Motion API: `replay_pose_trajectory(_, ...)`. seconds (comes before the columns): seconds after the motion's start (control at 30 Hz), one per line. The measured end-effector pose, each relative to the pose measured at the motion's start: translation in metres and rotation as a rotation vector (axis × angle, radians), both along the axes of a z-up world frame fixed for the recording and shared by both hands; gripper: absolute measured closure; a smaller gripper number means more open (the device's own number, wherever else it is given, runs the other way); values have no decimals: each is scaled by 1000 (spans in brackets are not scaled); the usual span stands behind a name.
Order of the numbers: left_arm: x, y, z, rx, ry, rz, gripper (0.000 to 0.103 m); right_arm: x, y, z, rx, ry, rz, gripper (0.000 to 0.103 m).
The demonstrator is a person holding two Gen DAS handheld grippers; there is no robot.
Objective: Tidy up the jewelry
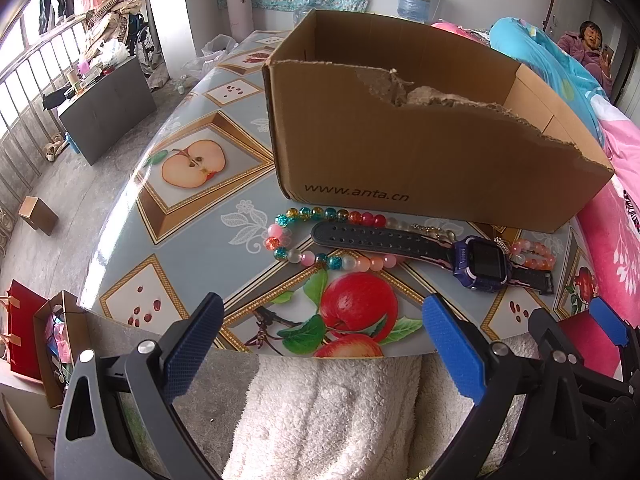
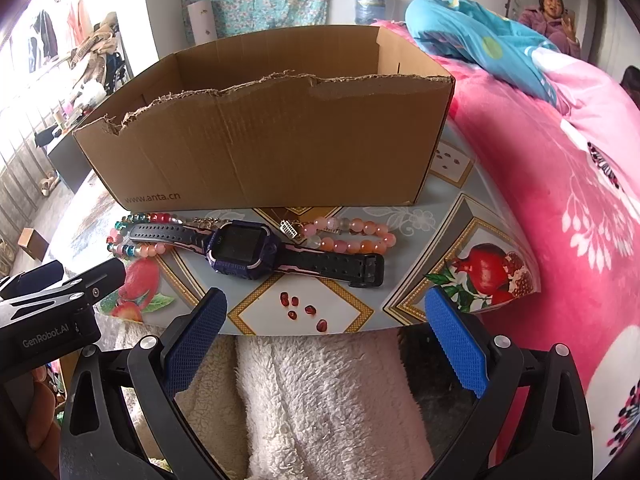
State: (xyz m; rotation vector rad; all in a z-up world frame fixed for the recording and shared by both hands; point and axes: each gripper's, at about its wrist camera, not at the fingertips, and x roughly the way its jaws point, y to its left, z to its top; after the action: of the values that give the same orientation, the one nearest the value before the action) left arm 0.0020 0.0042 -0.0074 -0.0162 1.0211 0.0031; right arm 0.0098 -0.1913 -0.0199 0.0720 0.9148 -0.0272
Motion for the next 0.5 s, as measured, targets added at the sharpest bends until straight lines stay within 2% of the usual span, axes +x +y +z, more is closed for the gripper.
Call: replay_pose_trajectory(0.5,2,8,-2,-10,-14,-1,6,1,3,5,-9,-9,-5,7)
